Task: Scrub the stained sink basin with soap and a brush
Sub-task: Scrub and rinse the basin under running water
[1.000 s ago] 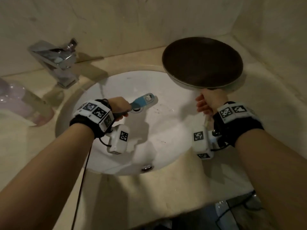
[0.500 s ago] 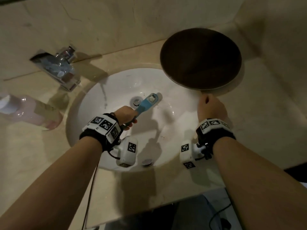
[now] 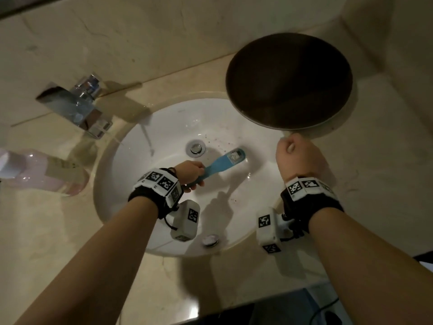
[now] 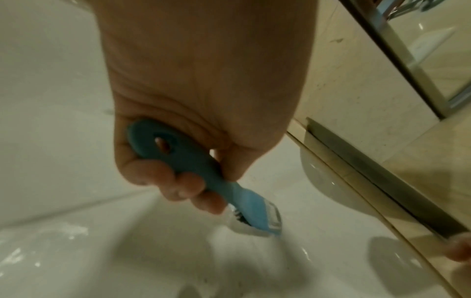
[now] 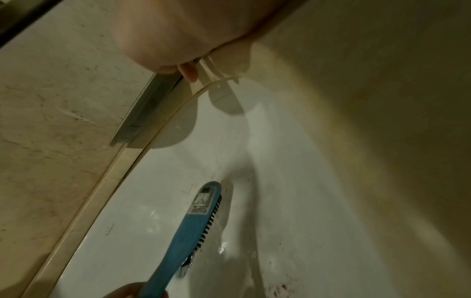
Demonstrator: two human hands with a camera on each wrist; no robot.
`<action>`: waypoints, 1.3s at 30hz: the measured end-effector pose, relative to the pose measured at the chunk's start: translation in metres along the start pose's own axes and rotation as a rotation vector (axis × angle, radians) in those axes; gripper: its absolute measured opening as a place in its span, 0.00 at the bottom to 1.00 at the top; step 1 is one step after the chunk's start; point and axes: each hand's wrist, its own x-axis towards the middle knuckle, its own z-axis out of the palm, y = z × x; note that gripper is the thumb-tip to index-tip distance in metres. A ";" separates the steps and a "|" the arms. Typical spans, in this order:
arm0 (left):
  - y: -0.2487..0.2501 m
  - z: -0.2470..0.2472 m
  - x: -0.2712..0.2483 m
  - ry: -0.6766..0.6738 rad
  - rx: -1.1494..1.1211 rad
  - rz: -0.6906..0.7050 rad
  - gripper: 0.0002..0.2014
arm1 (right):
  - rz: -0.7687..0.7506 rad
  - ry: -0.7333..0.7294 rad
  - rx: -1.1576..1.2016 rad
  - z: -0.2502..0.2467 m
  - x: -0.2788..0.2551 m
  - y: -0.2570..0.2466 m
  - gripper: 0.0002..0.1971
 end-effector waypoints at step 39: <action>-0.001 0.014 0.055 -0.202 0.272 -0.063 0.06 | -0.229 0.124 -0.208 0.017 0.006 0.004 0.19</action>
